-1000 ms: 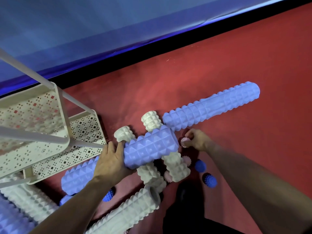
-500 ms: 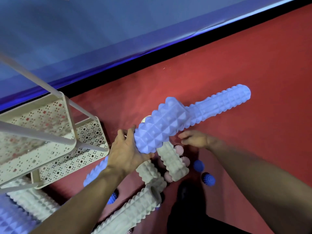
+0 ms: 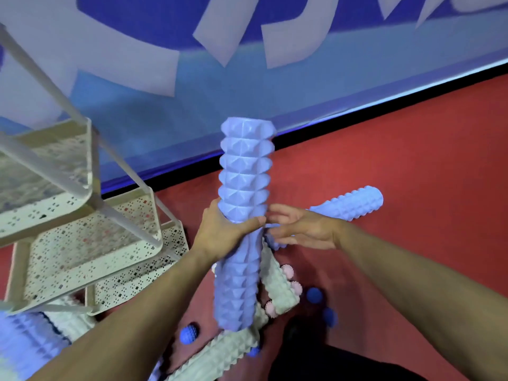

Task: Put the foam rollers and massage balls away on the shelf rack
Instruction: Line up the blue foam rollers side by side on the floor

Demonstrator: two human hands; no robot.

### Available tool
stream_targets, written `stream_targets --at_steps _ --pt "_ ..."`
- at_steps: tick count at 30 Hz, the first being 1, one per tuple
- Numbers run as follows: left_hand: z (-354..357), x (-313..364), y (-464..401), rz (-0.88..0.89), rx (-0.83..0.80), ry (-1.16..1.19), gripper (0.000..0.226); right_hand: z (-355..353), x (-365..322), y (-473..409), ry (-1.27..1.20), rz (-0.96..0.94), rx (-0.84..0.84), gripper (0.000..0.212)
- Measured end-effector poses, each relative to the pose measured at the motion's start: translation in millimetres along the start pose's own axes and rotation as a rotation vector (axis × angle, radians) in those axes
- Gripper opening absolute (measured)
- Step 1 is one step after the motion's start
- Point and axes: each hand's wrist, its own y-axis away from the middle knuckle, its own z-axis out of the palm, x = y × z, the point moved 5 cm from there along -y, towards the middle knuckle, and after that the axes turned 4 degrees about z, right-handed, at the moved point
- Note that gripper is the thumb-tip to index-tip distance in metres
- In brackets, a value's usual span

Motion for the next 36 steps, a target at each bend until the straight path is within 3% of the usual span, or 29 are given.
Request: stream_targets --at_steps 4,12,15,18,22,26,30,36 --pt "-5.7 45.5 16.0 0.051 0.067 0.225 0.019 22.5 -6.0 24.4 0.055 -0.042 0.063 0.075" --pt "4.1 91.4 25.3 0.139 0.066 0.292 0.018 30.0 -22.7 38.5 0.165 -0.207 0.298 0.063" --pt "11.4 88.1 19.6 0.107 0.071 0.326 0.029 27.6 -36.5 41.9 0.149 -0.290 0.347 0.054" --pt "19.8 70.8 3.8 0.048 0.053 0.337 0.035 0.1 -45.4 34.0 0.195 -0.306 0.455 0.062" --pt "38.0 34.2 -24.9 -0.015 -0.032 0.175 0.032 -51.7 -78.0 19.6 0.605 -0.285 0.614 0.076" --pt "50.0 -20.3 -47.1 -0.195 -0.029 0.000 0.078 -109.4 -117.1 -10.9 1.068 -0.183 0.656 0.088" --pt "54.0 -62.7 -55.8 -0.218 -0.035 -0.121 0.077 -169.9 -113.9 -51.3 1.373 -0.014 0.613 0.097" --pt "61.1 -132.2 -56.6 -0.306 -0.060 -0.129 0.071 -236.8 -54.4 -97.1 1.743 0.176 0.578 0.099"
